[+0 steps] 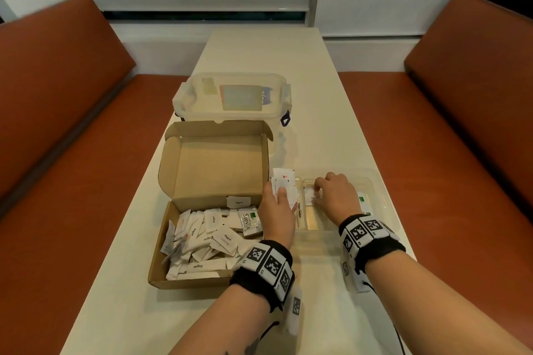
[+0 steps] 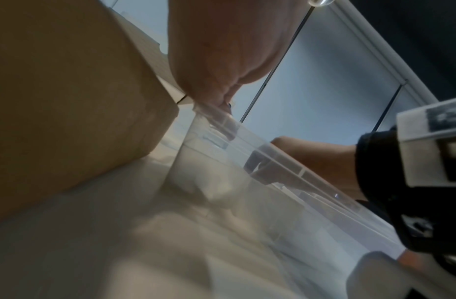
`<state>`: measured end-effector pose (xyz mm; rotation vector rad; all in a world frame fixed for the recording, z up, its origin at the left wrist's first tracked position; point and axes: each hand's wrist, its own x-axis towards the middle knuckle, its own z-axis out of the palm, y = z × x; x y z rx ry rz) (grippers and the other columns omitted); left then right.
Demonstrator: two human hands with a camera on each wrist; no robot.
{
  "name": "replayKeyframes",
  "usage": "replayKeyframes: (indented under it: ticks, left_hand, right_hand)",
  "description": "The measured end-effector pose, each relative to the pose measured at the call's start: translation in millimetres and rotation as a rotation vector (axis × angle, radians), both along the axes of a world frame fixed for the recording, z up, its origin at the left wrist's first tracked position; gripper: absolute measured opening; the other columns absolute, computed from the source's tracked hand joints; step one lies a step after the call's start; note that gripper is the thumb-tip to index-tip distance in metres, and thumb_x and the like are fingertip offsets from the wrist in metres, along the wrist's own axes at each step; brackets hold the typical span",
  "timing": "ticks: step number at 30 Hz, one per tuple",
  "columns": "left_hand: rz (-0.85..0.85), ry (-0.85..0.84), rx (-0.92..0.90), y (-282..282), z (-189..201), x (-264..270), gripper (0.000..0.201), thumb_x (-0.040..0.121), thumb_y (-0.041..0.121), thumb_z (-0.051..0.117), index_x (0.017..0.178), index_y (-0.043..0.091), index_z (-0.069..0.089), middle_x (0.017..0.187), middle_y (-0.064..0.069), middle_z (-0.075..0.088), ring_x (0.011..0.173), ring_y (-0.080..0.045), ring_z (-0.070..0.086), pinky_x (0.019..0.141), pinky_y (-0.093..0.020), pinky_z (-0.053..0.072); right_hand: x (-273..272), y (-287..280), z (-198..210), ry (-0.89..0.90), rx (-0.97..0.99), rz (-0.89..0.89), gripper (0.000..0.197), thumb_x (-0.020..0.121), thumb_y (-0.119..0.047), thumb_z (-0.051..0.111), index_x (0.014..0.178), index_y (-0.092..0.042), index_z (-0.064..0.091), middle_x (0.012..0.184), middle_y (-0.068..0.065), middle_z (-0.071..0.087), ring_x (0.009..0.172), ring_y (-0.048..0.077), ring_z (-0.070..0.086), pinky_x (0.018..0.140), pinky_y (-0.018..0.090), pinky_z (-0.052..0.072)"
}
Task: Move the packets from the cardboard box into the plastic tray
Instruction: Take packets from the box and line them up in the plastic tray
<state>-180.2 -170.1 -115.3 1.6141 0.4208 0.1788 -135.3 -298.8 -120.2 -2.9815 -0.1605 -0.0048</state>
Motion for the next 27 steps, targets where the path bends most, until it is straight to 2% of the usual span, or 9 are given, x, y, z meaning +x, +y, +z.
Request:
replayKeyframes:
  ticks: [4,8,11,14,16,18,20,22,27]
  left_hand:
    - [0.012,-0.007,-0.049,0.6,-2.1,0.2,0.023,0.100,0.017,0.043,0.122,0.014,0.052,0.092,0.010,0.055,0.084,-0.008,0.059,0.060,-0.016,0.055]
    - [0.002,0.005,-0.036,0.1,2.0,-1.4,0.026,0.100,0.018,0.044,0.123,0.012,0.052,0.100,0.000,0.058,0.090,-0.017,0.060,0.079,-0.039,0.058]
    - [-0.001,0.004,-0.089,1.0,2.5,-1.3,0.026,0.099,0.018,0.044,0.123,0.012,0.052,0.102,0.000,0.058,0.095,-0.020,0.061,0.083,-0.044,0.056]
    - [-0.006,0.007,-0.174,2.8,2.0,0.2,0.025,0.099,0.015,0.045,0.122,0.012,0.053,0.109,-0.004,0.059,0.099,-0.021,0.061,0.076,-0.037,0.059]
    - [-0.009,0.008,-0.235,4.4,1.4,1.5,0.022,0.098,0.013,0.045,0.118,0.012,0.054,0.111,-0.007,0.060,0.099,-0.021,0.062,0.065,-0.027,0.059]
    - [-0.015,0.011,-0.263,5.3,2.5,2.0,0.016,0.098,0.014,0.045,0.107,0.020,0.057,0.108,-0.006,0.062,0.096,-0.019,0.064,0.064,-0.026,0.058]
    - [-0.015,0.020,-0.281,5.7,4.2,2.4,0.018,0.098,0.014,0.044,0.095,0.028,0.055,0.103,-0.004,0.064,0.092,-0.018,0.065,0.063,-0.027,0.057]
    - [-0.018,0.043,-0.313,5.9,5.7,2.4,0.017,0.096,0.013,0.045,0.095,0.026,0.056,0.102,-0.006,0.065,0.088,-0.020,0.066,0.063,-0.031,0.057]
    - [-0.032,0.079,-0.362,5.9,14.8,3.1,0.014,0.094,0.009,0.048,0.098,0.018,0.057,0.104,-0.015,0.065,0.094,-0.033,0.064,0.082,-0.050,0.054]
  right_hand:
    - [0.9,1.1,-2.2,0.007,-0.005,-0.015,0.028,0.085,-0.039,0.061,0.101,-0.017,0.064,0.104,0.004,0.057,0.101,0.024,0.049,0.081,0.032,0.043]
    - [0.2,2.0,-3.7,-0.001,0.013,-0.033,0.032,0.082,-0.044,0.063,0.099,-0.017,0.063,0.103,0.004,0.057,0.099,0.023,0.050,0.080,0.033,0.043]
    - [-2.5,4.1,1.8,-0.029,0.083,-0.047,0.029,0.085,-0.039,0.061,0.103,-0.015,0.062,0.102,0.005,0.058,0.099,0.024,0.050,0.081,0.033,0.042]
    - [-9.3,10.7,13.1,-0.138,0.393,-0.067,0.018,0.090,-0.030,0.058,0.088,-0.013,0.064,0.081,0.002,0.060,0.081,0.019,0.053,0.068,0.028,0.039]
    - [-16.4,17.1,21.0,-0.087,0.650,-0.059,0.020,0.088,-0.031,0.061,0.074,-0.017,0.060,0.064,-0.006,0.054,0.061,0.007,0.048,0.059,0.022,0.035]
    - [-25.1,24.1,27.1,0.019,0.807,-0.025,0.023,0.083,-0.035,0.068,0.067,-0.020,0.059,0.055,-0.011,0.048,0.051,0.001,0.042,0.053,0.013,0.034]
    - [-30.9,27.9,29.6,0.074,0.874,-0.018,0.022,0.078,-0.037,0.073,0.071,-0.020,0.061,0.056,-0.012,0.050,0.052,-0.002,0.044,0.052,0.009,0.036]
    - [-31.8,28.3,31.3,0.106,0.939,-0.049,0.024,0.075,-0.035,0.077,0.080,-0.015,0.064,0.064,-0.008,0.055,0.057,-0.001,0.047,0.054,0.010,0.038]
    - [-30.1,25.7,35.4,0.159,0.990,-0.075,0.030,0.069,-0.019,0.083,0.089,-0.013,0.060,0.080,-0.002,0.058,0.066,0.013,0.055,0.064,0.025,0.050]
